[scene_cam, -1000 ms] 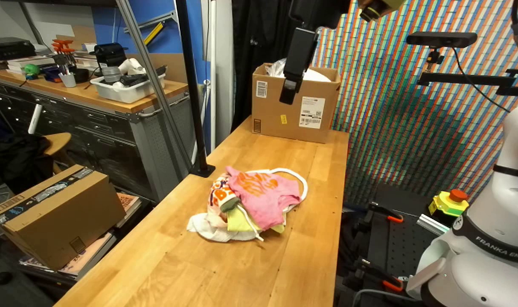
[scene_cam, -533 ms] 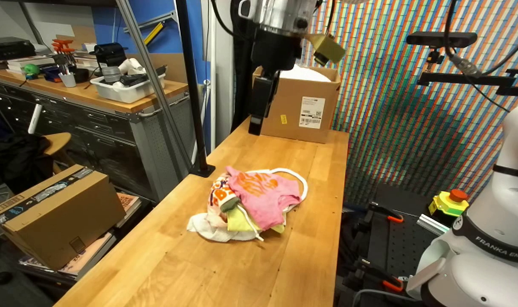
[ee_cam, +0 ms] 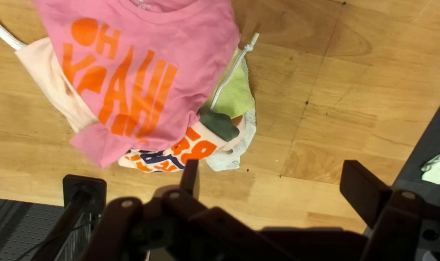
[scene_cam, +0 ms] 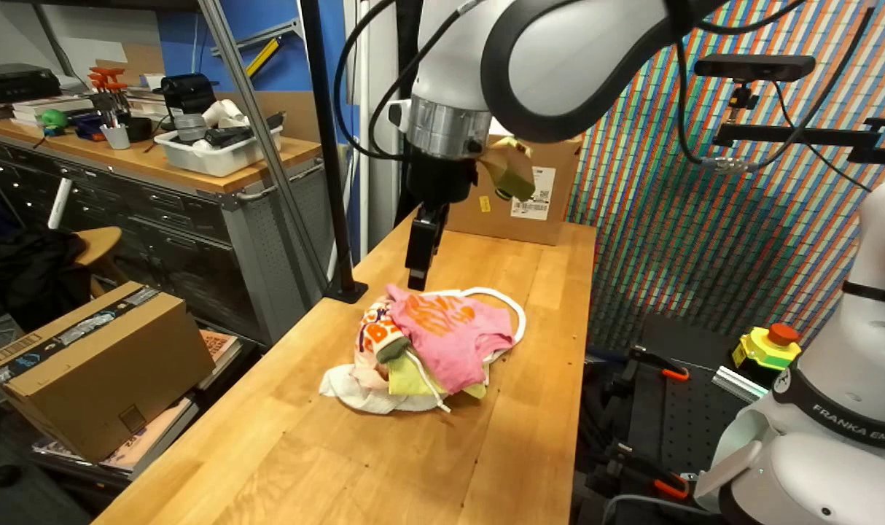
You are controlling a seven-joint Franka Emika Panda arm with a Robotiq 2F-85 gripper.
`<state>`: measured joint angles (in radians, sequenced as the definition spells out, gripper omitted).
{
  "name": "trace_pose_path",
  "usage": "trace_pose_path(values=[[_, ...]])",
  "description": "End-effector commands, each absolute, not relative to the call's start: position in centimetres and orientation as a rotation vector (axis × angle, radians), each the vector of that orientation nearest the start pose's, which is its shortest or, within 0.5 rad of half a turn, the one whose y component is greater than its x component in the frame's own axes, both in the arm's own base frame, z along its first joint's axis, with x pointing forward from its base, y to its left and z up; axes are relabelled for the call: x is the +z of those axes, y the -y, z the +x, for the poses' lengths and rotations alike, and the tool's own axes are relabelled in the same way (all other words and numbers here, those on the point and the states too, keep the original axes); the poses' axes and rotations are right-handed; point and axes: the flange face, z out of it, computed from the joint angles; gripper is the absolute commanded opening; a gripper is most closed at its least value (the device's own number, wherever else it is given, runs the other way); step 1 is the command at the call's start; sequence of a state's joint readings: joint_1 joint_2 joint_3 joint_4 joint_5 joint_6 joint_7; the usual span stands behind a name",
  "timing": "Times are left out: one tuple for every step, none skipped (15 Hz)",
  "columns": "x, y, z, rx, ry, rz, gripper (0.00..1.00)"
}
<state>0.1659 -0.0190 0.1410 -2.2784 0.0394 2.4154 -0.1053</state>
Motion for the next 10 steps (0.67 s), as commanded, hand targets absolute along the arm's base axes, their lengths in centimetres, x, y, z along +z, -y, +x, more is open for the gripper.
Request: trace_pose_path(values=[[34.8,-14.5,51.4,-0.316,0.594,-3.039,1.00],[33.8,-14.0,51.6,-0.338,0.580,-3.033,1.00],[33.0,-13.7,51.8,-0.370,0.567,-3.036,1.00],[32.1,-13.2,52.0,-0.399,0.551,-3.032,1.00],[31.3,-12.9,52.3,-0.437,0.533,-3.032,1.00],[30.5,-12.5,52.5,-0.454,0.527,-3.031,1.00],[29.8,-12.1,52.7,-0.480,0.521,-3.036,1.00],[29.2,-11.8,52.9,-0.495,0.520,-3.039,1.00],[28.4,-11.5,53.2,-0.510,0.522,-3.045,1.00],[27.8,-11.2,53.5,-0.524,0.530,-3.052,1.00]])
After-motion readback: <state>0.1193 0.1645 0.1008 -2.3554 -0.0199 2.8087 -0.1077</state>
